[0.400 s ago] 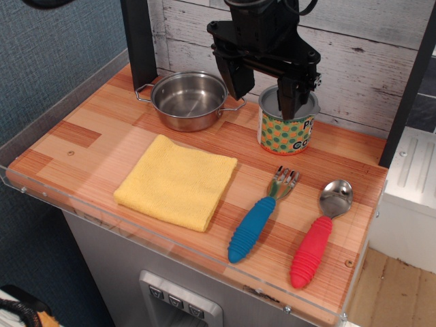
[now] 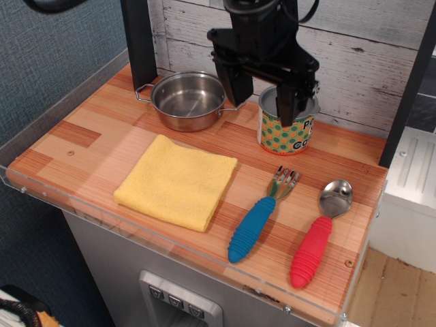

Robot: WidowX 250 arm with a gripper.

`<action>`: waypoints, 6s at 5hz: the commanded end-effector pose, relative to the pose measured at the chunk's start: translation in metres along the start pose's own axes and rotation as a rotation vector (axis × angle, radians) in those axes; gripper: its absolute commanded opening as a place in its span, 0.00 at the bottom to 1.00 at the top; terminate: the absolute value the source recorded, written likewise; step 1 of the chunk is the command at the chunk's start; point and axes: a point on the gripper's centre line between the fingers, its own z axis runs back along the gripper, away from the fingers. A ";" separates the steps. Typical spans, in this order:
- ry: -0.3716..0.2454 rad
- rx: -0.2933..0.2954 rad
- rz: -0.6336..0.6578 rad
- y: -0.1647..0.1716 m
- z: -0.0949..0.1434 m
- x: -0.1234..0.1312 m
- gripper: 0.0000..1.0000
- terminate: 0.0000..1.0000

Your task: Put the pot on top of the cloth.

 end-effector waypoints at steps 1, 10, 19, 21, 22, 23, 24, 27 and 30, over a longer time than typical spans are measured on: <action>0.045 0.067 -0.170 0.028 0.009 -0.002 1.00 0.00; 0.154 0.073 -0.542 0.129 -0.078 0.029 1.00 0.00; 0.151 0.181 -0.448 0.127 -0.061 0.021 0.00 0.00; 0.149 0.262 -0.434 0.116 -0.029 0.016 0.00 0.00; 0.144 0.262 -0.413 0.106 -0.018 0.002 0.00 0.00; 0.135 0.272 -0.368 0.092 -0.001 -0.013 0.00 0.00; 0.115 0.256 -0.377 0.082 0.009 -0.032 0.00 0.00; 0.161 0.226 -0.399 0.066 -0.016 -0.058 0.00 0.00; 0.211 0.137 -0.410 0.055 -0.049 -0.066 0.00 0.00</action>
